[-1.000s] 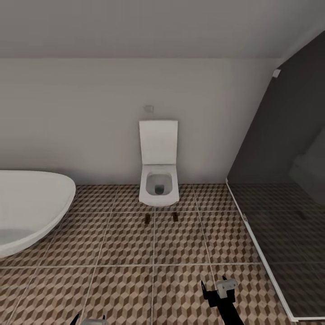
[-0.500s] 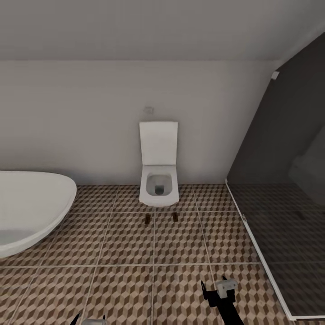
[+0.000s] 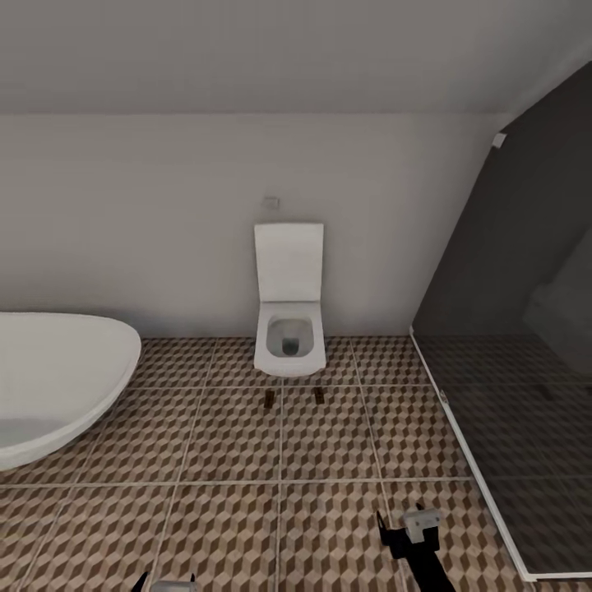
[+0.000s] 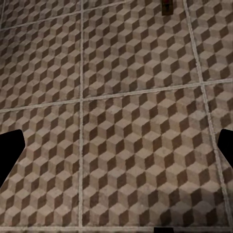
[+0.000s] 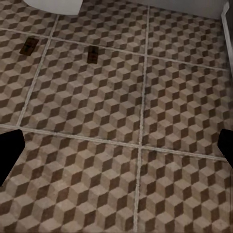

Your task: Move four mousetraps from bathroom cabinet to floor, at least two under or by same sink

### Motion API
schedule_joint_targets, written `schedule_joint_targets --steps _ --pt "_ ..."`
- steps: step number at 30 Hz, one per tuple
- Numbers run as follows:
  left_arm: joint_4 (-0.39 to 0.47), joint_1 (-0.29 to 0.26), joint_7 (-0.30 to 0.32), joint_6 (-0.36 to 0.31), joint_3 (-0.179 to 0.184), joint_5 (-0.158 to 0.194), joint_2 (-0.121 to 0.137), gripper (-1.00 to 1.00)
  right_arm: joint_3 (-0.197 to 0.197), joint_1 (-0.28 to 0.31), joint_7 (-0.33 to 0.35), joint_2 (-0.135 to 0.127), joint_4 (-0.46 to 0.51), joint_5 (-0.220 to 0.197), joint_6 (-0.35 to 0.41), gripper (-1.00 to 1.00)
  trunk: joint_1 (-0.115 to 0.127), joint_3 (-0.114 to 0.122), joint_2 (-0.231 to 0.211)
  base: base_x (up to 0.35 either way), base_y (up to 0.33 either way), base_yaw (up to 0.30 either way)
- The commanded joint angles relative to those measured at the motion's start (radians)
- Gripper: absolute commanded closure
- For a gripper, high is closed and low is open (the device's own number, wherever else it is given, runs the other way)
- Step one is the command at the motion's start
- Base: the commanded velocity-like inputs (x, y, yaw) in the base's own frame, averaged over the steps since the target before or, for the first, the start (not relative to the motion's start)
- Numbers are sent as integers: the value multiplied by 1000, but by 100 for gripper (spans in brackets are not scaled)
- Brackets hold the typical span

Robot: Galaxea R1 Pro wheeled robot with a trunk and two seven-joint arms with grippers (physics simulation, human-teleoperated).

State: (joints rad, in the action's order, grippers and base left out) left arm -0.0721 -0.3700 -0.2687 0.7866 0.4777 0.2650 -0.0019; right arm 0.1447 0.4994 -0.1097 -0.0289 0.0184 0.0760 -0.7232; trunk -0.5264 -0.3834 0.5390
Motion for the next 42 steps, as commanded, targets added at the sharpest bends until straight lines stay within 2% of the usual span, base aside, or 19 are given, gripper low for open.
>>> schedule_joint_targets --steps 1,3,13,20,27,35,42 --pt "-3 -1 -3 4 9 5 -1 -100 6 0 -12 -1 -1 8 -1 -100 4 2 -6 0 0 0" --pt "-3 -1 -3 5 9 5 -1 -100 6 -3 -16 -4 -1 8 -1 -100 11 8 -20 0 0 0" --pt "-3 -1 -3 5 9 5 -3 -100 6 -101 -46 -18 -1 8 -12 -100 50 40 -90 0 0 0" --pt "-3 -1 -3 5 9 5 -3 -100 6 -178 -50 -17 -2 7 -72 -100 76 62 -139 0 0 0" --pt "-3 -1 -3 5 9 4 -3 -100 6 -256 -51 -2 -2 7 -144 -100 76 62 -139 0 0 0" --pt "-3 3 -7 5 9 5 -3 -100 6 -270 -53 4 -2 6 -160 -100 76 62 -139 0 0 0" --pt "-4 50 -11 4 7 5 6 -100 3 -272 -56 6 0 5 -146 -100 76 62 -139 0 0 0"
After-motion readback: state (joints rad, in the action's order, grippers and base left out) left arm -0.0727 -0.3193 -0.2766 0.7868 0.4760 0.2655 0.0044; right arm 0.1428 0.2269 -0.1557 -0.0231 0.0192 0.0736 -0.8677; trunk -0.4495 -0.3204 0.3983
